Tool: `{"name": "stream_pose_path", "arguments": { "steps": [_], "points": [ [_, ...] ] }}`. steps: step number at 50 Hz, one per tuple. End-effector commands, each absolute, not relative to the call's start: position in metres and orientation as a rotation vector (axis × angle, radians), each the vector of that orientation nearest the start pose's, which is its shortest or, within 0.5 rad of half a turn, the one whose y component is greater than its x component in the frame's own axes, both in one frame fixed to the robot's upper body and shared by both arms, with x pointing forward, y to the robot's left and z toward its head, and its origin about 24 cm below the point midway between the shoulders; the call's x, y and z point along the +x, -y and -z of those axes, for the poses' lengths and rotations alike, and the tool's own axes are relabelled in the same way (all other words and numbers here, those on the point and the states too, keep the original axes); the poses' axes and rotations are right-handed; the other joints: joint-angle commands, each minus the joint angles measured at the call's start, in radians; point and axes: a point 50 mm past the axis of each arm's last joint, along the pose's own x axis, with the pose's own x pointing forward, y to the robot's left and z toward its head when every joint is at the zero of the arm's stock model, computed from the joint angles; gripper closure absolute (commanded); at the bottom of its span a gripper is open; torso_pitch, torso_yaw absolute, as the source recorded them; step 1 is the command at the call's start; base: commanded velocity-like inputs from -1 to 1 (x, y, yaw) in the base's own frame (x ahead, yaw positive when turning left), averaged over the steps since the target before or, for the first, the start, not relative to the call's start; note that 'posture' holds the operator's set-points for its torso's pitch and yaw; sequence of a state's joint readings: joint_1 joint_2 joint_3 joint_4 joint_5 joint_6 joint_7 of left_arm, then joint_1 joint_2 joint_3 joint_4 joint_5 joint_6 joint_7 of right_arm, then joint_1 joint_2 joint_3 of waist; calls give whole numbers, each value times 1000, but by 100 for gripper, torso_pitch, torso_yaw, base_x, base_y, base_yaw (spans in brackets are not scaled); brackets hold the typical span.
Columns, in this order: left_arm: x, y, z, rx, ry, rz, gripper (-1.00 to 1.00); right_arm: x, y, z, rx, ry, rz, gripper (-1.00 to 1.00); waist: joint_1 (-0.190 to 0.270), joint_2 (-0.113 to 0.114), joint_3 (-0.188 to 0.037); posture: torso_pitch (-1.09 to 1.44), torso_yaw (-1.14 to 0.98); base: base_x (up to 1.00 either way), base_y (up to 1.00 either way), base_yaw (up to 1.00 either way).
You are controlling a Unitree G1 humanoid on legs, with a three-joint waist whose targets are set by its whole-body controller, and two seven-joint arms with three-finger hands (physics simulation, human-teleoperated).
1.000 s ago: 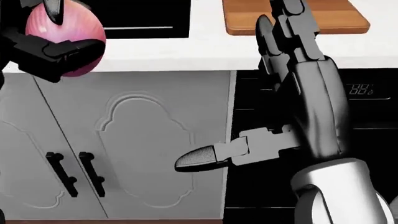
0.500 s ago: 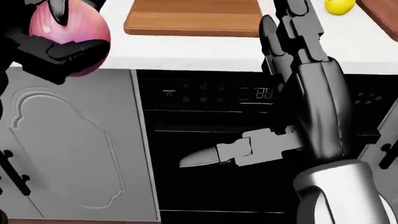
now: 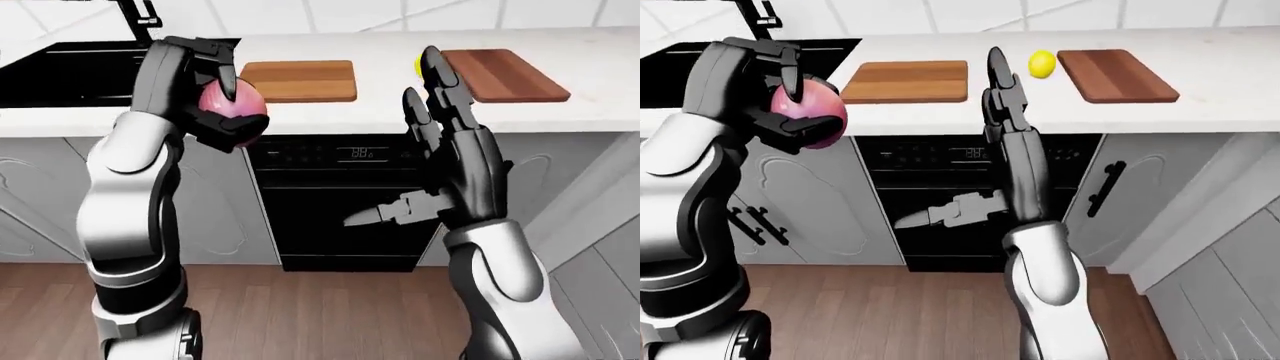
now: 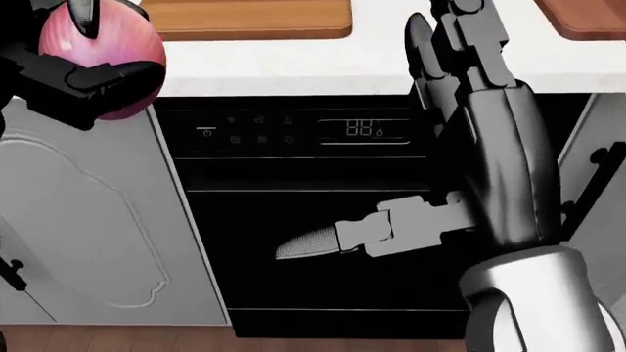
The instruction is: Place the lemon and the onion on separate cutting boards.
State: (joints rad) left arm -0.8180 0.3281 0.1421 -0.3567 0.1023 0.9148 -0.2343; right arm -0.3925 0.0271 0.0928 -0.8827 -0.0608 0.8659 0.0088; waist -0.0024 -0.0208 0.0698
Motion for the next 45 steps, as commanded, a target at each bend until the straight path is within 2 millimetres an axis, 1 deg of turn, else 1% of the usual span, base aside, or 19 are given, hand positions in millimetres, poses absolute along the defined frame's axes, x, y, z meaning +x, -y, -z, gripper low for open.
{"name": "stream_pose_path", "arguments": {
  "steps": [1, 5, 9, 10, 11, 12, 14, 18, 24, 26, 27, 28, 31, 37, 39, 41, 42, 44, 45],
  "points": [
    [302, -178, -304, 316, 355, 7, 100, 223, 106, -248, -13, 475, -175, -100, 5, -5, -28, 0, 0, 0, 0, 0],
    [303, -177, -305, 316, 356, 8, 100, 223, 107, -249, -19, 470, -163, -100, -2, 10, -29, 0, 0, 0, 0, 0],
    [304, -178, -306, 316, 358, 7, 100, 225, 108, -247, -29, 465, -156, -100, -10, 57, -46, 0, 0, 0, 0, 0],
    [304, -178, -307, 316, 359, 6, 100, 225, 108, -246, -32, 464, -156, -100, -7, 43, -41, 0, 0, 0, 0, 0],
    [304, -178, -307, 316, 359, 5, 100, 225, 108, -247, -34, 465, -154, -100, -7, 42, -45, 0, 0, 1, 0, 0],
    [304, -178, -307, 316, 359, 6, 100, 225, 108, -247, -35, 466, -153, -100, -3, 49, -72, 0, 0, 11, 0, 0],
    [304, -178, -308, 317, 360, 6, 100, 226, 108, -248, -38, 468, -153, -100, -2, 54, -36, 0, 0, 32, 0, 0],
    [305, -179, -307, 315, 360, 6, 100, 226, 108, -249, -32, 469, -151, -100, 1, 60, -33, 0, 0, 40, 0, 0],
    [305, -179, -306, 315, 361, 5, 100, 225, 108, -250, -30, 472, -150, -100, 16, 21, -29, 0, 0, 41, 0, 0],
    [306, -179, -306, 314, 361, 4, 100, 225, 108, -250, -27, 473, -150, -100, 21, -16, -32, 0, 0, 41, 0, 0],
    [306, -179, -307, 316, 362, 5, 100, 225, 108, -250, -28, 473, -151, -100, 20, -49, -44, 0, 0, 41, 0, 0],
    [306, -179, -307, 315, 362, 5, 100, 225, 108, -250, -28, 474, -151, -100, 11, -28, -39, 0, 0, 41, 0, 0],
    [307, -178, -307, 314, 363, 5, 100, 227, 109, -249, -28, 473, -150, -100, 10, -25, -33, 0, 0, 41, 0, 0],
    [305, -175, -307, 315, 363, 15, 100, 223, 110, -251, -30, 478, -145, -100, -3, 26, -28, 0, 0, 41, 0, 0],
    [304, -176, -308, 315, 365, 14, 100, 223, 110, -253, -31, 480, -143, -100, -12, 60, -36, 0, 0, 41, 0, 0],
    [304, -176, -308, 317, 365, 14, 100, 223, 110, -253, -22, 482, -146, -100, -15, 122, -51, 0, 0, 32, 0, 0],
    [304, -174, -307, 319, 365, 17, 100, 223, 111, -254, -15, 483, -147, -100, -10, 85, -28, 0, 0, 0, 0, 0],
    [304, -174, -308, 319, 366, 18, 100, 222, 111, -254, -10, 479, -145, -100, -16, 110, -33, 0, 0, 0, 0, 0],
    [303, -174, -308, 320, 367, 18, 100, 221, 111, -254, -10, 479, -146, -100, -16, 103, -24, 0, 0, 0, 0, 0]
  ]
}}
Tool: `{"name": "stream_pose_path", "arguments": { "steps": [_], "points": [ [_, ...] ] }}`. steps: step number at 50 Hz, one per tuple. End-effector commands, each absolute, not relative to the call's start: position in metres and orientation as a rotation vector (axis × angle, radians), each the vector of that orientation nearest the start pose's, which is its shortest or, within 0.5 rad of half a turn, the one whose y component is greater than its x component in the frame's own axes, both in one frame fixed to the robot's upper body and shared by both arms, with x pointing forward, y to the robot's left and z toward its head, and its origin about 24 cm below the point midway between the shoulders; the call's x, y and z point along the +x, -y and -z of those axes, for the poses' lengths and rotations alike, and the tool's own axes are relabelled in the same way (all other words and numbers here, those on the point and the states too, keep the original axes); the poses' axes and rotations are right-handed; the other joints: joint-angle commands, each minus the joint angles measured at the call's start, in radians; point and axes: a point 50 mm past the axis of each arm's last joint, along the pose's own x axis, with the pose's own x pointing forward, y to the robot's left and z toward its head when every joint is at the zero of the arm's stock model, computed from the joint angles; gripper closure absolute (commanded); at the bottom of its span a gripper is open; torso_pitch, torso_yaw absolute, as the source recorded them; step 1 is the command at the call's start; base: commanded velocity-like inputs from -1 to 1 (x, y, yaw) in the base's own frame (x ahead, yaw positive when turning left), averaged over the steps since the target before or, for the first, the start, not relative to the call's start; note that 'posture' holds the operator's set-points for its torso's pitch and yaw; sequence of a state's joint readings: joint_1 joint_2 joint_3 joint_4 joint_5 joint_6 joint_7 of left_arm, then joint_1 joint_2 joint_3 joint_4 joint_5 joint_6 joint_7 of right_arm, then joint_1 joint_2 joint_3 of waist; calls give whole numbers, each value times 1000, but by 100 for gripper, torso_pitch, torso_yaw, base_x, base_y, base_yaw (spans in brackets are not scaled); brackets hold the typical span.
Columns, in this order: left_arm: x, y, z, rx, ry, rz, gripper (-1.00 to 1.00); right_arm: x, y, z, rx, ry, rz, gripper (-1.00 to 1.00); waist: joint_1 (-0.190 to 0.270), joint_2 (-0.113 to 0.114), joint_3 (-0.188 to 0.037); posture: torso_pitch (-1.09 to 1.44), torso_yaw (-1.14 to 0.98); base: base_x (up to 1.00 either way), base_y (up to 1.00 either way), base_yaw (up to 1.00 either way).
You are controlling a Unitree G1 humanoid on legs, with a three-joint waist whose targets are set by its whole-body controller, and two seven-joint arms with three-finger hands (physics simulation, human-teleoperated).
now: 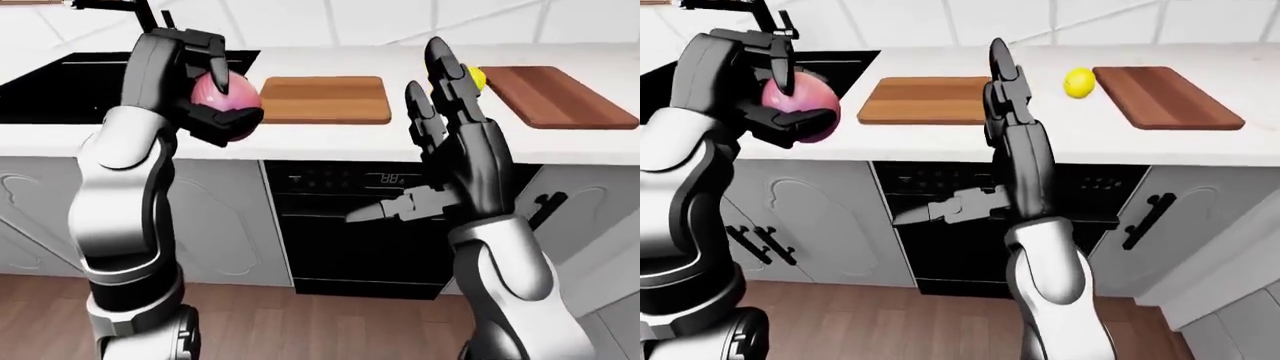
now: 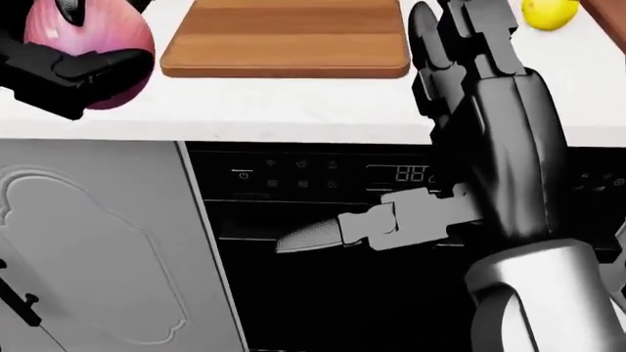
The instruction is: Place the lemon and the onion on separate cutting boards.
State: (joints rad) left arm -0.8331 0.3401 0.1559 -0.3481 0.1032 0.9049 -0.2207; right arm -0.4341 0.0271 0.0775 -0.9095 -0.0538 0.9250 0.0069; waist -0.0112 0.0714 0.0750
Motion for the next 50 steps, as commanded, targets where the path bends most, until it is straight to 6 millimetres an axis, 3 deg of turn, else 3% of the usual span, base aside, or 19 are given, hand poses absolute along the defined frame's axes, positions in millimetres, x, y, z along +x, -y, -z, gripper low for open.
{"name": "stream_pose_path", "arguments": {
  "steps": [1, 5, 7, 9, 13, 17, 19, 21, 23, 29, 32, 33, 34, 39, 41, 46, 48, 49, 50],
  "points": [
    [303, -174, -309, 319, 367, 17, 100, 221, 112, -254, -10, 479, -143, -100, -10, -1, -26, 0, 0, 0, 0, 0],
    [303, -175, -309, 319, 368, 17, 100, 221, 111, -254, -12, 478, -141, -100, -3, -50, -14, 0, 0, 0, 0, 0],
    [302, -175, -309, 318, 368, 14, 100, 221, 111, -254, -15, 474, -140, -100, 7, -91, -54, 0, 0, 7, 0, 0],
    [302, -176, -308, 316, 369, 14, 100, 221, 111, -254, -16, 476, -140, -100, 10, -72, -47, 0, 0, 18, 0, 0],
    [303, -176, -308, 315, 370, 14, 100, 221, 111, -254, -18, 477, -139, -100, 5, -76, -47, 0, 0, 23, 0, 0],
    [302, -177, -309, 315, 370, 11, 100, 220, 110, -255, -11, 484, -144, -100, 2, -32, -14, 0, 0, 21, 0, 0],
    [302, -176, -310, 315, 371, 12, 100, 220, 111, -255, 0, 486, -148, -100, -10, 0, -51, 0, 0, 0, 0, 0],
    [303, -175, -311, 316, 372, 15, 100, 219, 111, -256, 30, 487, -168, -100, -6, -20, -36, 0, 0, 0, 0, 0],
    [303, -175, -310, 318, 372, 15, 100, 219, 111, -256, 25, 489, -170, -100, -4, -27, -69, 0, 0, 0, 0, -10],
    [302, -176, -310, 317, 371, 13, 100, 219, 110, -255, 19, 484, -171, -100, 5, -42, -65, 0, 0, 0, 0, -58],
    [302, -177, -309, 316, 371, 12, 100, 218, 109, -254, 15, 481, -175, -100, 20, -75, -62, 0, 0, 0, 0, -49],
    [302, -178, -310, 318, 372, 10, 100, 218, 108, -254, -4, 481, -172, -100, 25, -107, -62, 0, 0, 0, 0, 0],
    [301, -179, -311, 315, 373, 6, 100, 218, 108, -255, -10, 483, -170, -100, 33, -89, -64, 0, 0, 0, 0, 0],
    [301, -180, -310, 314, 372, 3, 100, 223, 108, -250, -34, 468, -156, -100, 18, -92, -70, 0, 0, 9, 0, 0],
    [302, -180, -308, 314, 370, 4, 100, 223, 108, -249, -34, 467, -156, -100, 7, -80, -29, 0, 0, 46, 0, 0],
    [303, -179, -307, 315, 369, 6, 100, 222, 109, -250, -20, 467, -153, -100, -1, -31, -21, 0, 0, 47, 0, 0],
    [303, -178, -309, 311, 373, 4, 100, 223, 110, -249, -19, 464, -150, -100, -5, 23, -39, 0, 0, 47, 0, 0],
    [302, -178, -309, 312, 373, 5, 100, 223, 111, -248, -18, 465, -150, -100, -2, 29, -51, 0, 0, 48, 0, 0],
    [302, -177, -309, 313, 372, 7, 100, 223, 111, -248, -17, 464, -150, -100, -1, 18, -28, 0, 0, 47, 0, 0]
  ]
}}
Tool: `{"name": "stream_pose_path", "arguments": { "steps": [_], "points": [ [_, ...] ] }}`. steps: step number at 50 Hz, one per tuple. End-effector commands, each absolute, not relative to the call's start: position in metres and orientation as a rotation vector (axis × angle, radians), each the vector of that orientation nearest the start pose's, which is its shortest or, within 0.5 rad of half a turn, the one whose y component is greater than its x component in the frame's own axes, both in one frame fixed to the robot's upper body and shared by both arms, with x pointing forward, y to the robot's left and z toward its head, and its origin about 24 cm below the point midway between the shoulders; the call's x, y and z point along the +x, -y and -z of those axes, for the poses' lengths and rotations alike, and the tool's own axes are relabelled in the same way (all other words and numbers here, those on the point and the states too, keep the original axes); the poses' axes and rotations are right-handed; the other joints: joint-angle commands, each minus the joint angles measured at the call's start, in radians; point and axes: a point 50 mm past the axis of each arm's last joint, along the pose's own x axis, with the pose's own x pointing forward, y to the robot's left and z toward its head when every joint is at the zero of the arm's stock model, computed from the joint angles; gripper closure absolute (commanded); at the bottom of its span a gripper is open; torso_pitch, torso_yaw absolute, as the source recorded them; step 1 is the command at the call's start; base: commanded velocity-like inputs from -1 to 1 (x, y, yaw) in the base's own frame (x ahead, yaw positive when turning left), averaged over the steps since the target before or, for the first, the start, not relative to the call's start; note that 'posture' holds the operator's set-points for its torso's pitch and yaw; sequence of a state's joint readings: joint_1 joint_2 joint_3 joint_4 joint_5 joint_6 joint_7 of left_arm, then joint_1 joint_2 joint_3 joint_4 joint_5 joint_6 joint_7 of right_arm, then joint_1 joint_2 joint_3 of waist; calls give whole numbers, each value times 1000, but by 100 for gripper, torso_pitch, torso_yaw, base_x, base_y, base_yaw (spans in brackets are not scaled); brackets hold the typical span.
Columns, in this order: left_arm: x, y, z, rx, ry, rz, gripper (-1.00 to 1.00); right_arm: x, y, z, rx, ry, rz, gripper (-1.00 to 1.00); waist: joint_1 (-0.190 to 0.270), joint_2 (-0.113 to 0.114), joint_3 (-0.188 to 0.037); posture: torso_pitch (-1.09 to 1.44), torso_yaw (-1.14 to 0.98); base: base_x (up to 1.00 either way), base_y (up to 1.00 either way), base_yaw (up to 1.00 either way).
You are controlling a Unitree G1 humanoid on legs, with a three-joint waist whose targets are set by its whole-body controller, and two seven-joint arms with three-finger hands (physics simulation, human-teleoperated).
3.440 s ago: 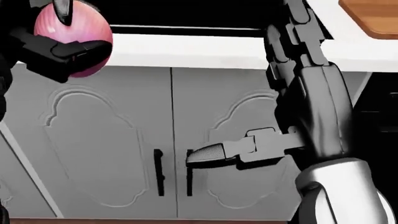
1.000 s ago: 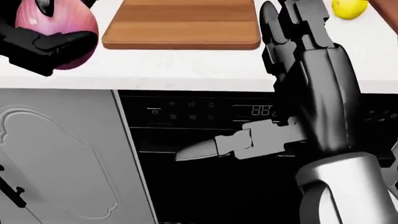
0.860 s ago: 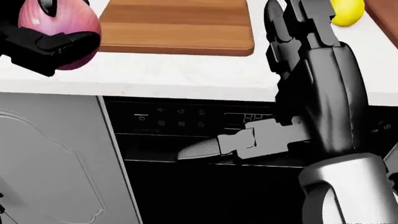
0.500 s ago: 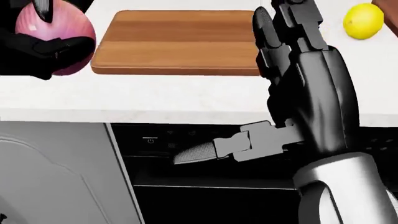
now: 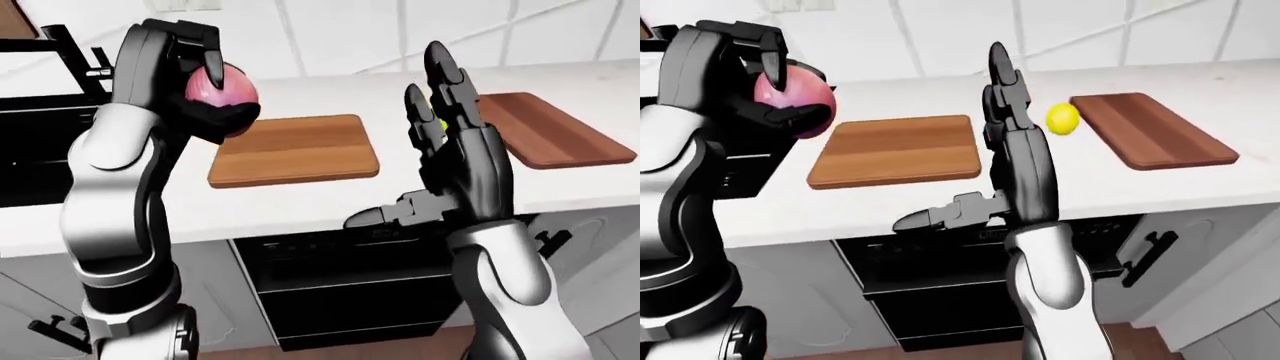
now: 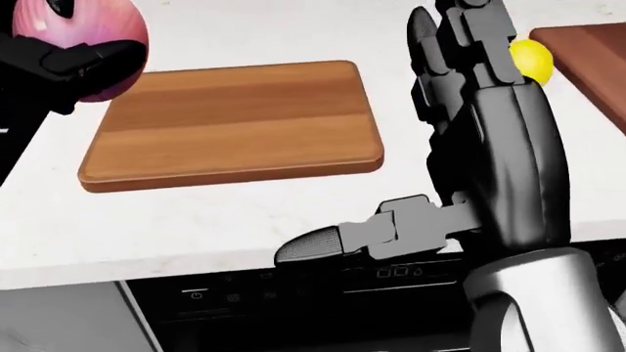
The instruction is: Place the lemon and the onion on separate cutting boards.
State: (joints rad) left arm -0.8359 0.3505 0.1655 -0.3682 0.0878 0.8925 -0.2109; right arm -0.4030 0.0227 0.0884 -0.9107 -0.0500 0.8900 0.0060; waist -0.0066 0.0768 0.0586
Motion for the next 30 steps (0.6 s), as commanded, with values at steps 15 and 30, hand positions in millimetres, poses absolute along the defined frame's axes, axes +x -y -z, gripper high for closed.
{"name": "stream_pose_path", "arguments": {
  "steps": [15, 30],
  "points": [
    [301, -179, -314, 308, 380, 0, 100, 221, 111, -251, -6, 483, -145, -100, 2, -76, -36, 0, 0, 5, 0, 0],
    [325, -165, -314, 284, 381, 10, 100, 222, 114, -250, -7, 493, -145, -100, -2, -58, -41, 0, 0, 0, 0, 0]
  ]
}}
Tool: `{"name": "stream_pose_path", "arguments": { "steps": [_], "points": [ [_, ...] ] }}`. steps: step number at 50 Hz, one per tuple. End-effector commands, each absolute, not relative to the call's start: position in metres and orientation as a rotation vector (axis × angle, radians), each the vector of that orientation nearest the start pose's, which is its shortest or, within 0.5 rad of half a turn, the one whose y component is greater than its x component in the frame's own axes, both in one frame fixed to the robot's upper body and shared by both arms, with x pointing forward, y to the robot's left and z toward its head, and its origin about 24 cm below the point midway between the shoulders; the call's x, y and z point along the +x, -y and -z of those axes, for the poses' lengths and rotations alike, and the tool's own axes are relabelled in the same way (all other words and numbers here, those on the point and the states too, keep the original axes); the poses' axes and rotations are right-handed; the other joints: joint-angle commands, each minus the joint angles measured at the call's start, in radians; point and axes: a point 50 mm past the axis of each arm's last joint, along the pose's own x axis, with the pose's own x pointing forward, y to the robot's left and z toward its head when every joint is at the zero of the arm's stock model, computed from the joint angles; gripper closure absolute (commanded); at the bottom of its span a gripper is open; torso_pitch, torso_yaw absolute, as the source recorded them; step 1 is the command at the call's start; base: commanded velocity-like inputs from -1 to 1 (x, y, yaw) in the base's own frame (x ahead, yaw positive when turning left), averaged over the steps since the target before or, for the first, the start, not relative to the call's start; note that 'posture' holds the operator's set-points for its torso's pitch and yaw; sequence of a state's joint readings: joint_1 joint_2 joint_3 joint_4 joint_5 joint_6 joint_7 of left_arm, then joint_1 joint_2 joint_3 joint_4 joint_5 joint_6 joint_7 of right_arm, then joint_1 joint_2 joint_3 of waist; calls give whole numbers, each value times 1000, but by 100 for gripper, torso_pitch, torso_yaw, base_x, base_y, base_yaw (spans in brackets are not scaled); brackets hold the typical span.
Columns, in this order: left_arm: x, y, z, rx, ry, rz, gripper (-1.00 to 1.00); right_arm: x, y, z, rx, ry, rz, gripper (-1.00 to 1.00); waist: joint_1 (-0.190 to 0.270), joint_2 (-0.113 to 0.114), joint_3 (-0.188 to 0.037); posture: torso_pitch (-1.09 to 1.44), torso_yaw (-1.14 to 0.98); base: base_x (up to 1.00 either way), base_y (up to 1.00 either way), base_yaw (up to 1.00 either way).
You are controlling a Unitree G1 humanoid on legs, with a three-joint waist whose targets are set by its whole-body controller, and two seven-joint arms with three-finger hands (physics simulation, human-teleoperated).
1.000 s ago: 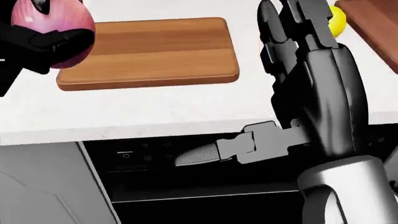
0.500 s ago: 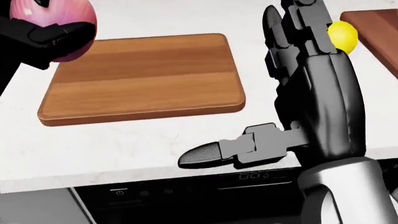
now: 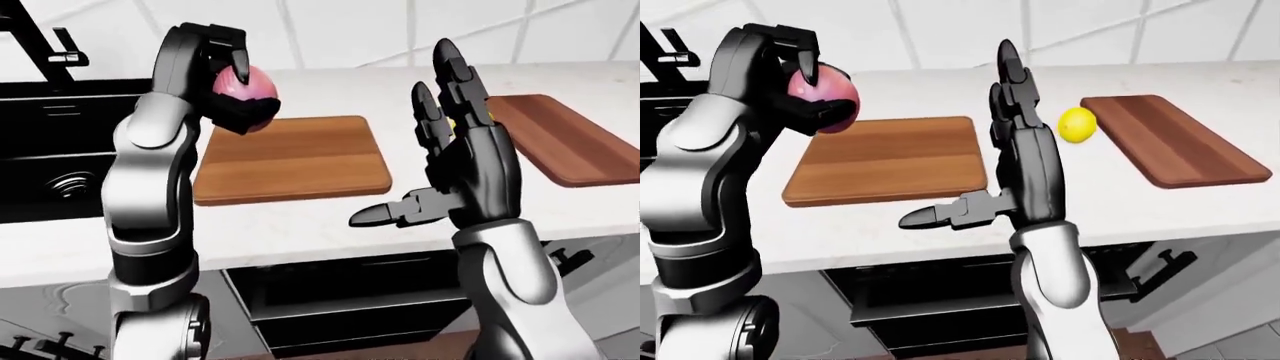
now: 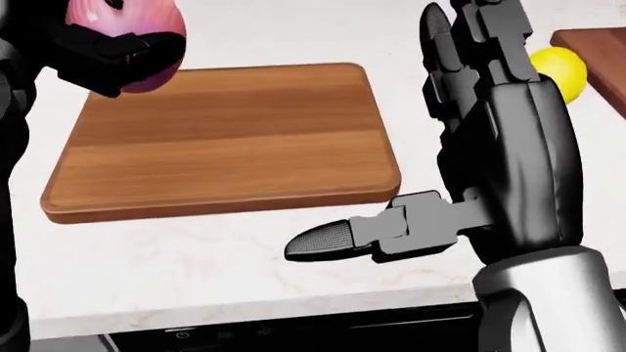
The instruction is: Place the lemon and the onion on separate cutting boards.
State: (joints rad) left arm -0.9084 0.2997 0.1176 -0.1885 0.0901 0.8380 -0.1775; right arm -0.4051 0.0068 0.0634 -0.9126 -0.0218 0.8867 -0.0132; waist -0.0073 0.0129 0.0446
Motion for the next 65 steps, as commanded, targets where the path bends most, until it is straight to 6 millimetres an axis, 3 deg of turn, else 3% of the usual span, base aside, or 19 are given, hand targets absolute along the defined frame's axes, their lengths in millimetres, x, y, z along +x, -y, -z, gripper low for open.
{"name": "stream_pose_path", "arguments": {
  "steps": [1, 7, 21, 37, 52, 55, 65],
  "points": [
    [329, -164, -313, 280, 380, 9, 100, 221, 113, -251, -10, 492, -147, -100, 0, 5, -26, 0, 0, 0, 0, 0],
    [342, -148, -302, 267, 366, 47, 100, 223, 110, -253, -13, 493, -154, -100, 2, 0, -24, 0, 0, 0, 0, 0],
    [359, -133, -283, 308, 314, 82, 100, 224, 111, -254, -17, 499, -148, -100, 15, -6, -31, 0, 0, 0, 0, 0],
    [378, -134, -256, 347, 256, 71, 100, 224, 110, -251, -15, 494, -153, -100, 13, -5, -43, 0, 0, 0, 0, 0],
    [387, -136, -245, 370, 231, 52, 100, 226, 108, -247, -11, 487, -161, -100, 10, -2, -52, 0, 0, 0, 0, 0],
    [392, -135, -235, 394, 217, 44, 75, 225, 109, -246, -8, 487, -166, -100, 10, -3, -53, 0, 0, 0, 0, 0],
    [395, -136, -228, 404, 205, 42, 58, 225, 109, -245, -7, 486, -166, -100, 10, -3, -61, 0, 0, 0, 0, 0]
  ]
}}
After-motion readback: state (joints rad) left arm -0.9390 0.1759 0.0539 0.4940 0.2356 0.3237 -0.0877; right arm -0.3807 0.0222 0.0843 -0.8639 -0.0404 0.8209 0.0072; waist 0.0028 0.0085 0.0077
